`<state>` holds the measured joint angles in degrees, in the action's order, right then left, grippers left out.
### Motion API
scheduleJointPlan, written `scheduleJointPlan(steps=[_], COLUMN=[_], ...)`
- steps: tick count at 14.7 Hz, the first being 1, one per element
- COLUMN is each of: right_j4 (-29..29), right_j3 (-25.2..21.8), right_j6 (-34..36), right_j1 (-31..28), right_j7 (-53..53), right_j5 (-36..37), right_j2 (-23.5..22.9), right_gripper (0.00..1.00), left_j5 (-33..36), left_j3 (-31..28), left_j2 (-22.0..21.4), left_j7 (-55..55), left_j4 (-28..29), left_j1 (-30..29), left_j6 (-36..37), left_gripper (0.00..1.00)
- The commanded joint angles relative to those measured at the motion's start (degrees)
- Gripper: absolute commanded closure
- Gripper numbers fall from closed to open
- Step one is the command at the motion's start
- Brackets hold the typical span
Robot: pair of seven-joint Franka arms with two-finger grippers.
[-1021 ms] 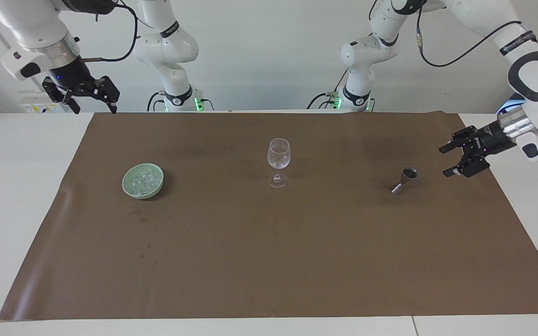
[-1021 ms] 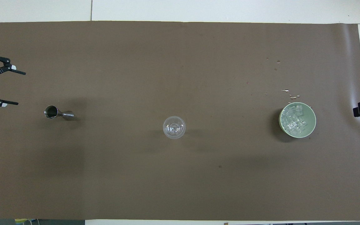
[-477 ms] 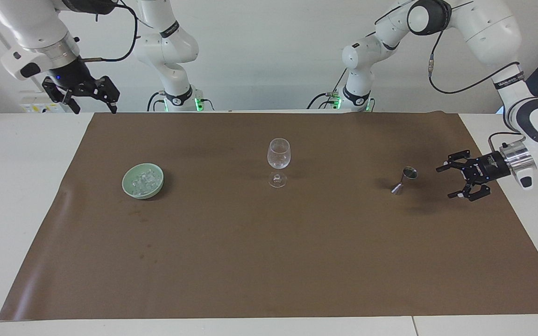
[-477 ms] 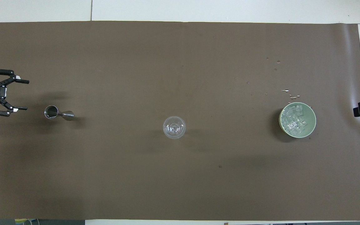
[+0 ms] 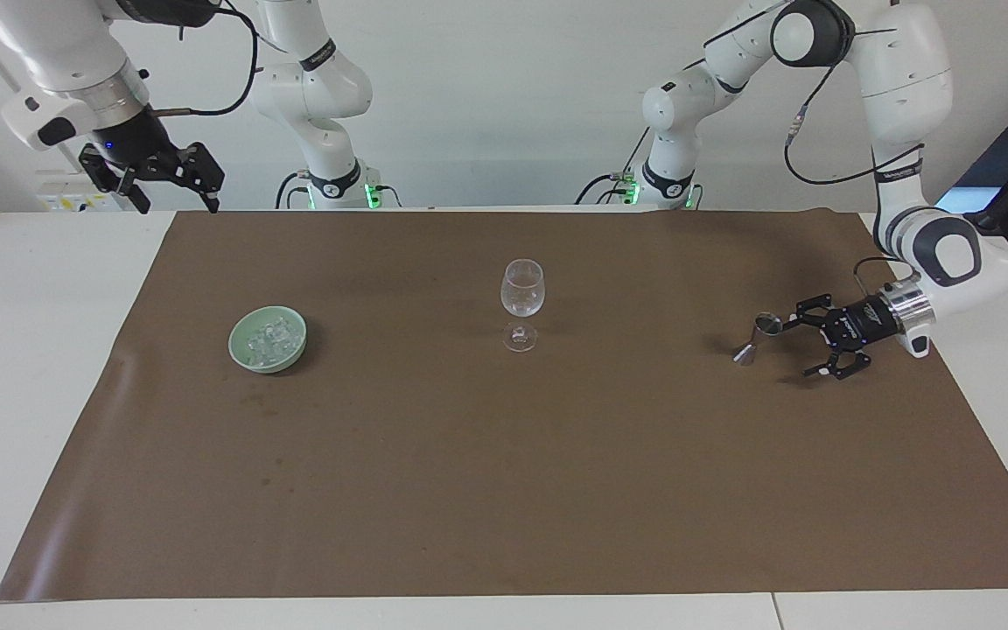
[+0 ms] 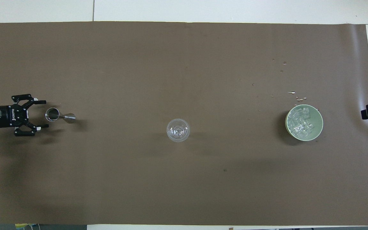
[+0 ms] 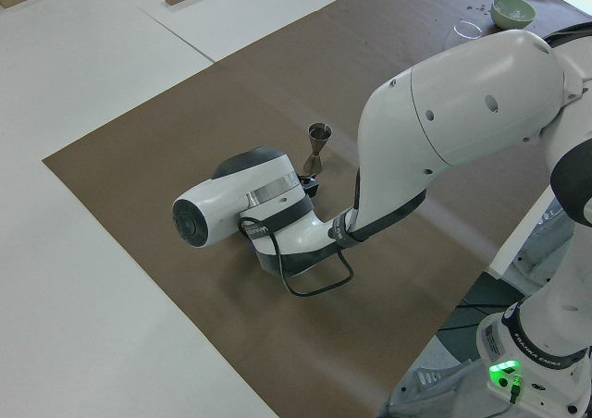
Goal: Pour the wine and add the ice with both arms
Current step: 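Close the left gripper around the silver jigger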
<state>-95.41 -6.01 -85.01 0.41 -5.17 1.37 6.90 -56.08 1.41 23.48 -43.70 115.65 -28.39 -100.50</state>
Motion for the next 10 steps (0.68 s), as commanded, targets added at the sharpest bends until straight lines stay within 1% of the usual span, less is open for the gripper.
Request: scheduleJointPlan(steps=[1,3,5,7,10], right_j4=[-1.2,-1.2,-1.2,-1.2,-1.2], right_j3=[0.2,0.1,0.2,0.2,0.1], right_j6=[-0.4,-0.4,-0.4,-0.4,-0.4], right_j1=[-0.6,-0.6,-0.6,-0.6,-0.6], right_j7=[-0.7,-0.7,-0.8,-0.8,-0.7], right_j5=[-0.9,-0.9,-0.9,-0.9,-0.9], right_j2=[0.9,0.9,0.9,0.9,0.9], right_gripper=[0.0,0.0,0.0,0.0,0.0], left_j5=[-5.0,-6.0,-8.7,-13.9,-16.1], left_j3=[0.5,0.6,0.7,0.7,1.0], left_j2=[-5.7,-5.7,-6.3,-6.5,-6.6], left_j7=[3.9,6.6,8.0,8.1,8.1], left_j4=[8.4,8.9,10.3,12.5,13.1], left_j1=[-1.3,-0.4,0.3,1.6,2.5], left_j6=[-2.2,-2.5,-2.7,-5.7,-6.1], left_gripper=[0.0,0.0,0.0,0.0,0.0])
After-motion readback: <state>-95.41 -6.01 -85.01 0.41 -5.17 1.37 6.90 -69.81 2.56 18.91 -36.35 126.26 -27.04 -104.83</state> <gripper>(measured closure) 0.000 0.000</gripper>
